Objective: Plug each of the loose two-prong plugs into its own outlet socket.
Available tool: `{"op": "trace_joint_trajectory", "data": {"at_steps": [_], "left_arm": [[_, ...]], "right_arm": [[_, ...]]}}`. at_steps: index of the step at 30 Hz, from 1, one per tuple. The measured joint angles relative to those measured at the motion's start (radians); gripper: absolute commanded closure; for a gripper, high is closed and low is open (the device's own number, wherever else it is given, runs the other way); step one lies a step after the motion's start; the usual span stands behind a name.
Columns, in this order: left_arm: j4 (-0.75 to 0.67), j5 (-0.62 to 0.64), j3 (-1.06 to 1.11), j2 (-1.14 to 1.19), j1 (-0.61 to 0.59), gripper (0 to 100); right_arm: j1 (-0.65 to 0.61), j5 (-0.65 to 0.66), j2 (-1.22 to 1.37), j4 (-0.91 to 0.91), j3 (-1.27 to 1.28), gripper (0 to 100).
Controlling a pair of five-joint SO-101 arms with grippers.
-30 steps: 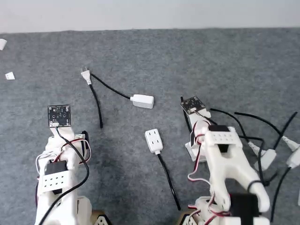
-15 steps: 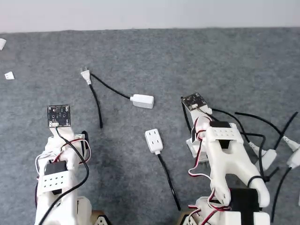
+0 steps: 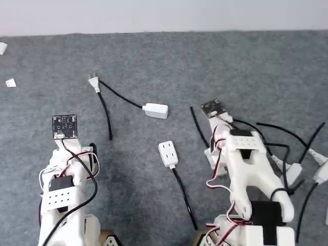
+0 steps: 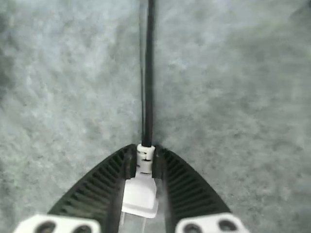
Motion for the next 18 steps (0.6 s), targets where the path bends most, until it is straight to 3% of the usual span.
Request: {"op": "trace_joint_trajectory", "data": {"at_steps": [7, 15, 18], "left_arm": [[0.000, 0.000, 0.000, 0.000, 0.000, 83], [0.106, -0.002, -0.101, 0.127, 0.015, 83], [0.167, -0.084, -0.190, 0.249, 0.014, 83]], "right_arm": [[-0.060, -0.075, -0.193, 0.259, -0.147, 99.1], [-0.425, -0.158, -0.598, 0.494, -0.292, 99.1], [-0.571, -0.150, -0.632, 0.493, -0.313, 99.1]]}}
